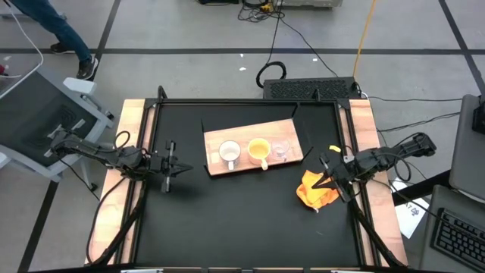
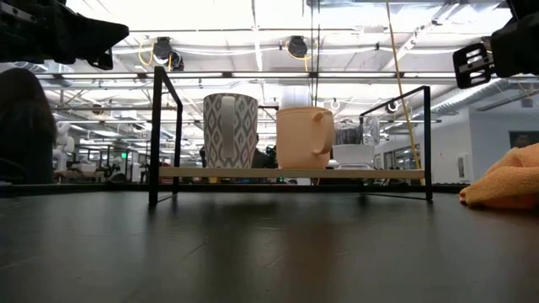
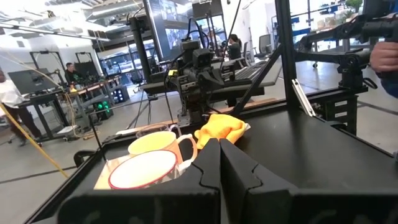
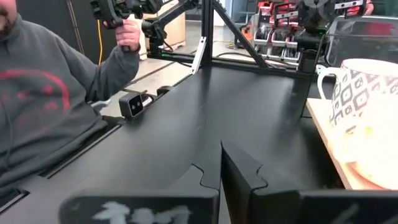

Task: Stack small to large cups/mugs on shelf
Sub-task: Return to Home Position

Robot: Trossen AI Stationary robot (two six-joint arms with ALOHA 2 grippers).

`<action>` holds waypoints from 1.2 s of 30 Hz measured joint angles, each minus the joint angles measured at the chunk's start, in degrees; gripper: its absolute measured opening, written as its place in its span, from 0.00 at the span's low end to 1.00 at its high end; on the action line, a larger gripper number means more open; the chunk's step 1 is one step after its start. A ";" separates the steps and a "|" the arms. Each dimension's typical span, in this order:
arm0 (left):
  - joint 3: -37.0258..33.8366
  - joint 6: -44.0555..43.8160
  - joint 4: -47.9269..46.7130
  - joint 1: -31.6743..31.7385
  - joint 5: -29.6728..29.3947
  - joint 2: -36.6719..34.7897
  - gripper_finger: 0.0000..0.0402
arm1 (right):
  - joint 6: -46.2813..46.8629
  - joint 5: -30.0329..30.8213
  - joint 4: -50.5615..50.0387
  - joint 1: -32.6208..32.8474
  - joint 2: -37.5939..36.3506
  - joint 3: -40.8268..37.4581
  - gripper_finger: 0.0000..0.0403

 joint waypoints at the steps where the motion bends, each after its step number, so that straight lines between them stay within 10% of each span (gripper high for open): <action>1: 0.00 -0.08 0.00 -0.01 0.00 -0.01 0.00 | -0.05 -0.03 -0.23 0.03 -0.16 0.00 0.00; 36: -0.04 -0.30 2.83 -0.02 3.95 3.26 0.00 | -2.55 -2.10 11.70 0.36 -0.50 -7.48 0.00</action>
